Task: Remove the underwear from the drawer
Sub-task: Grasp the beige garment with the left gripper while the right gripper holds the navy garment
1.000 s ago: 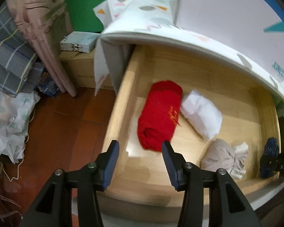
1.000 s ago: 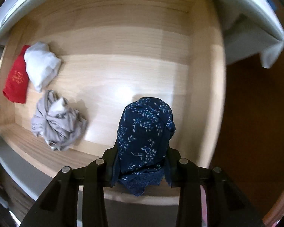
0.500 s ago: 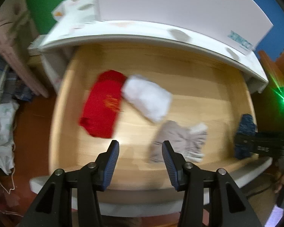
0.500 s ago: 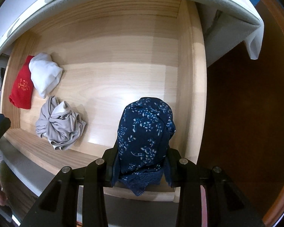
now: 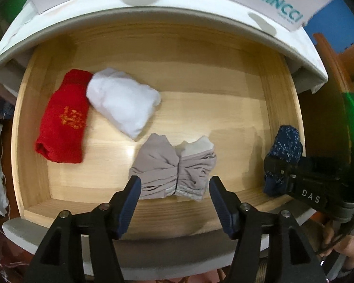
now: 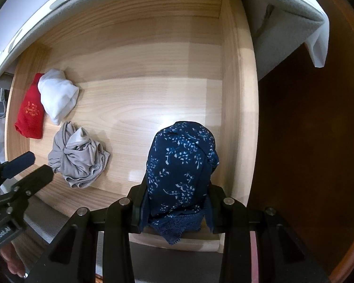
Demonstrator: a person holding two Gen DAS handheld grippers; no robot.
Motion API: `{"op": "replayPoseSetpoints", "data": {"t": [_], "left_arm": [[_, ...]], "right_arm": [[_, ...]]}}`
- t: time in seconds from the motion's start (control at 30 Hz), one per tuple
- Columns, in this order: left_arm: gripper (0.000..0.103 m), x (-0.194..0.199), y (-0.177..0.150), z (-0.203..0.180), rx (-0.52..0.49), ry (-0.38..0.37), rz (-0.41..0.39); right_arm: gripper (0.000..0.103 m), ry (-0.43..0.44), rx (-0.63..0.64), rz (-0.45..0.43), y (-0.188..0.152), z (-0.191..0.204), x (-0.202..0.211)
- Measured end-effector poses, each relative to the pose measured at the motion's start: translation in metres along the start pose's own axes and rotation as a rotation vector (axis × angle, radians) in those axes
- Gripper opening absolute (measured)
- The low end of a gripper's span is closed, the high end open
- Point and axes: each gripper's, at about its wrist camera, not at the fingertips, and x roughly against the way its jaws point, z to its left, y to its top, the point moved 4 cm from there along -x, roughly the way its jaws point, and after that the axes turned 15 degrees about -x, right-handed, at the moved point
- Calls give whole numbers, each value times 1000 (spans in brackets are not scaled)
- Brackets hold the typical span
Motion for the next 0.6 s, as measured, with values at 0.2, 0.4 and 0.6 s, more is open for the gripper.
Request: {"op": "replayPoseSetpoints", "data": {"t": [0.2, 0.4, 0.6], "left_arm": [[62, -13, 8, -11, -23, 24, 27], [64, -36, 13, -11, -6, 7, 97], [72, -49, 25, -8, 25, 43, 118]], "right_arm": [[34, 15, -8, 13, -1, -7, 0], [34, 17, -10, 13, -1, -12, 1], [35, 5, -4, 6, -2, -15, 1]]}}
